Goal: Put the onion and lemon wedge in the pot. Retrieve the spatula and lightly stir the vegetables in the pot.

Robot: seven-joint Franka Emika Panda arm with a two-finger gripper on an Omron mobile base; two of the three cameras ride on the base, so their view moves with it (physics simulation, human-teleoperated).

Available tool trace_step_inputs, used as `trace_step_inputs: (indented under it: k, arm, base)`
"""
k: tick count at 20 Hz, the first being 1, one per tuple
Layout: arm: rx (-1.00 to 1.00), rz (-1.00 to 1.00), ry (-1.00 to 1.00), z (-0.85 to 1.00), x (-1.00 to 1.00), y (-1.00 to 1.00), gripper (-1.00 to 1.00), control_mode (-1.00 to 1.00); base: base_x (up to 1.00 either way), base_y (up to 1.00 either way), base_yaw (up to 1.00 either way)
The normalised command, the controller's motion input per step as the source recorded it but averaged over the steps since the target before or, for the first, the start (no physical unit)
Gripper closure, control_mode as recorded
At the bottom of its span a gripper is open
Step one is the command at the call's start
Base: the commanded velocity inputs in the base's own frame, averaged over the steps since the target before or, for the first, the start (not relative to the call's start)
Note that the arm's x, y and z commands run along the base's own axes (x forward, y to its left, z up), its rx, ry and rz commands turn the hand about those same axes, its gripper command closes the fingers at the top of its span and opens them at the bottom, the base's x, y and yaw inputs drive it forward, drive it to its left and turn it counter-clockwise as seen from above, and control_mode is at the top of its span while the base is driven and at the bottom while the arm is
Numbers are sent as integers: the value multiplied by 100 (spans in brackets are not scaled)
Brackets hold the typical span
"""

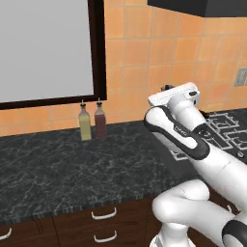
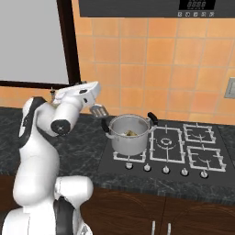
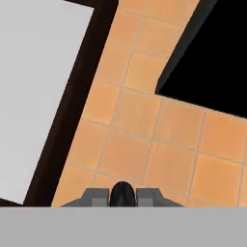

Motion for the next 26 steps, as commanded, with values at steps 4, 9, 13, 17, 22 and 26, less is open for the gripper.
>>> trace_step_inputs:
  k: [4, 9, 13, 17, 22, 26]
  arm:
    - [46, -29, -2, 27, 56, -73, 100, -100]
    - [27, -29, 0, 8, 63, -68, 100, -100]
    - [16, -29, 0, 0, 43, -69, 100, -100]
    - [32, -24, 9, -31, 46, -44, 100, -100]
    - [36, -21, 11, -47, 23, -34, 100, -100]
    - [23, -21, 7, -30, 9, -25, 100, -100]
  base:
    - [0, 0, 0]
    - [0, 0, 0]
    - [0, 0, 0]
    - [0, 0, 0]
    - [0, 0, 0]
    - [0, 0, 0]
